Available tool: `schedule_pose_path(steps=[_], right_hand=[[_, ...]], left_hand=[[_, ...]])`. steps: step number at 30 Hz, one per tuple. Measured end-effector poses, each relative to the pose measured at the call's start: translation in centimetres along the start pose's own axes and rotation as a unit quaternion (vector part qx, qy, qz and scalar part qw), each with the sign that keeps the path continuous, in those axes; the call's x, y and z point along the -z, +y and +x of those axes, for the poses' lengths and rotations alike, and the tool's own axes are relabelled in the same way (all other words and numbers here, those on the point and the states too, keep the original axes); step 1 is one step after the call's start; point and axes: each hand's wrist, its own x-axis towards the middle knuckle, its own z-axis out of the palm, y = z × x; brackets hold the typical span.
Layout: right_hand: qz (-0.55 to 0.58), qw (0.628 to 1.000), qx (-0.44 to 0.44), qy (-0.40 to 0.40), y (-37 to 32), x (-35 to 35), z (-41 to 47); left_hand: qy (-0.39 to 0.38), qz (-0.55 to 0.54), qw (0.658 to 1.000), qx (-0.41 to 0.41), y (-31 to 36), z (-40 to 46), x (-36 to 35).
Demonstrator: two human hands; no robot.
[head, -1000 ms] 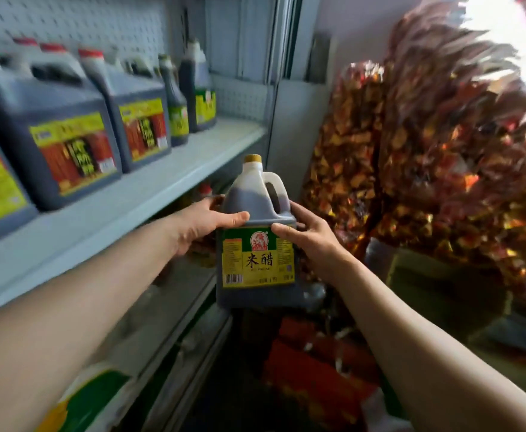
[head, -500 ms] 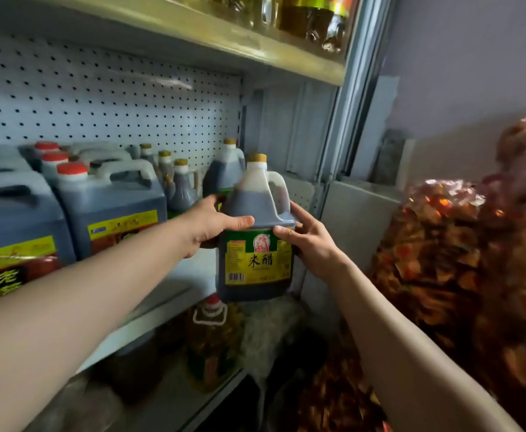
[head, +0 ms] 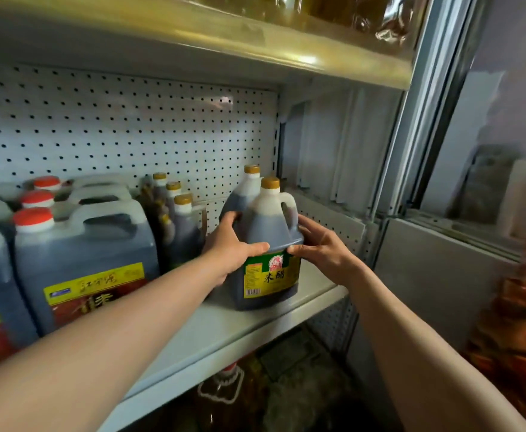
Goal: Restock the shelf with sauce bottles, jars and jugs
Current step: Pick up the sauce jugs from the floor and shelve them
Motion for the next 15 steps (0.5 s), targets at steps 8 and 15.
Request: schedule_pose_path(steps=[8,15], right_hand=[[0.049,0.997,-0.048,-0.024,1.9,0.3,2.8],[0.032,0.999,-0.044,0.002,2.5,-0.3,4.9]], left_hand=[[0.046,0.154,0.987,-0.023,-0.4,1.4,-0.4],[0.046,0.159,0.986,-0.035,-0.3,1.6,-0.2]])
